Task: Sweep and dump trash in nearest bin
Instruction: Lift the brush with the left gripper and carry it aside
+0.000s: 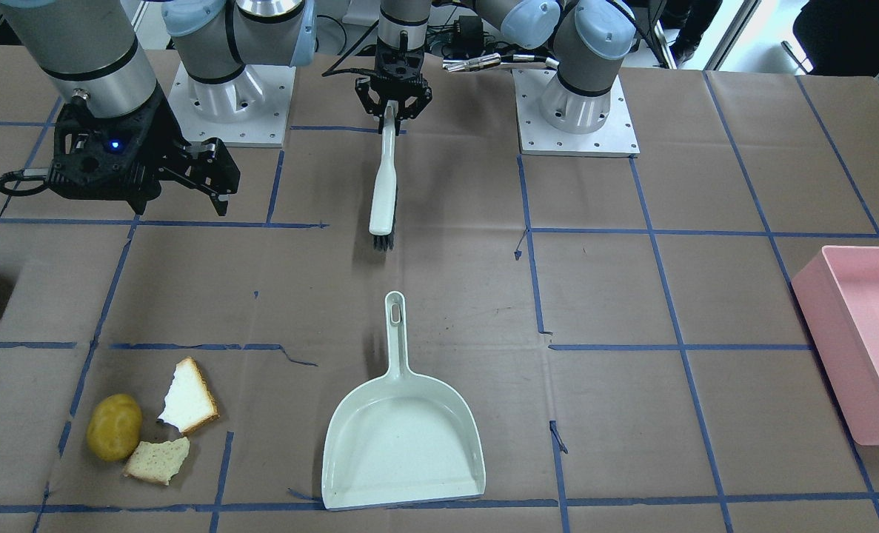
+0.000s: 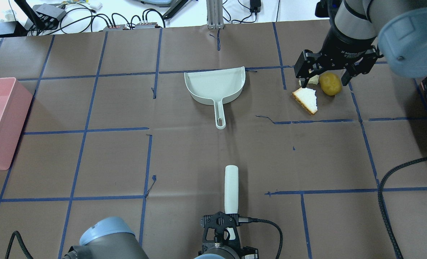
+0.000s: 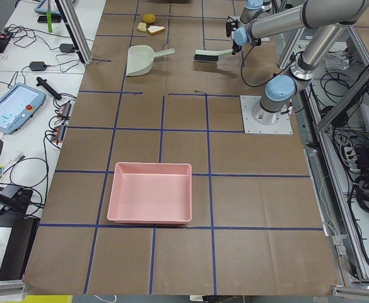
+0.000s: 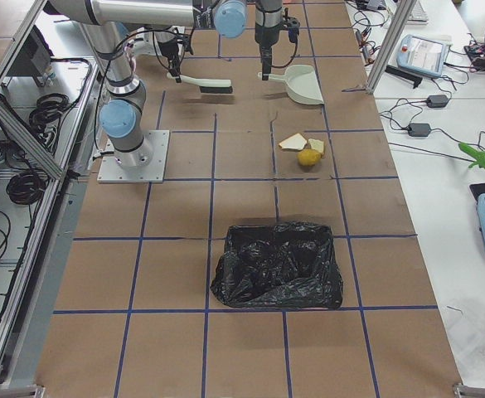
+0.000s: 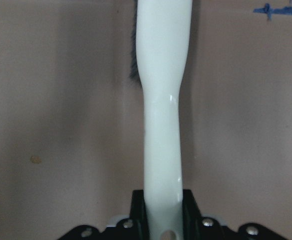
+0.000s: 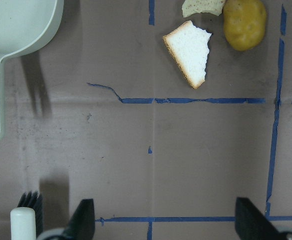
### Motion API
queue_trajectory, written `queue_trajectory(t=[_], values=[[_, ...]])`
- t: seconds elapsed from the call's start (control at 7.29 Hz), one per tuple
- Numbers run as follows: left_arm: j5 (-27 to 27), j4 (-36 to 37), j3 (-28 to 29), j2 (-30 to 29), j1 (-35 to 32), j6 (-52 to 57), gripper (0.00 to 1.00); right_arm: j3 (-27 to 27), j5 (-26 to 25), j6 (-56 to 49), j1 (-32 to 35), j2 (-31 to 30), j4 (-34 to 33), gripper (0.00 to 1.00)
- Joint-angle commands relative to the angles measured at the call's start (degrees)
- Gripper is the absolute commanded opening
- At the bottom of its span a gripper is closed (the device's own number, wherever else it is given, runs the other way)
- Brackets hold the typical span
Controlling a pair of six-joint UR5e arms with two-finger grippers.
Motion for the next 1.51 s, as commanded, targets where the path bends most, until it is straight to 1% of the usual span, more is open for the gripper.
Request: queue_trajectory(t=[0.0, 0.27, 0.55, 0.96, 1.1, 1.24, 1.37], values=[[0.22, -4.4, 0.42, 4.32, 4.17, 1.5, 0.1, -0.09, 0.0, 0.07, 0.0, -0.04, 0.0, 1.0], [-0.04, -13.43, 3.22, 8.19, 8.66, 3.45, 0.08, -0.09, 0.0, 0.07, 0.0, -0.03, -0.09, 1.0], [0.04, -15.76, 5.51, 8.55, 11.73, 8.61, 0.07, 0.0, 0.0, 0.07, 0.0, -0.04, 0.0, 1.0], [-0.22, -22.77, 11.66, 7.85, 17.19, 8.9, 0.08, -0.17, 0.0, 0.16, 0.09, -0.04, 0.0, 1.0], [-0.22, -23.58, 13.76, 7.5, 19.46, 11.25, 0.08, -0.17, 0.0, 0.16, 0.09, -0.04, 0.0, 1.0], [-0.48, -27.5, 15.87, 7.15, 23.84, 17.71, 0.07, -0.35, 0.0, 0.33, 0.09, -0.21, 0.0, 1.0], [-0.48, -29.54, 17.29, 7.15, 28.49, 24.21, 0.08, -0.35, 0.0, 0.33, 0.09, -0.21, 0.0, 1.0]])
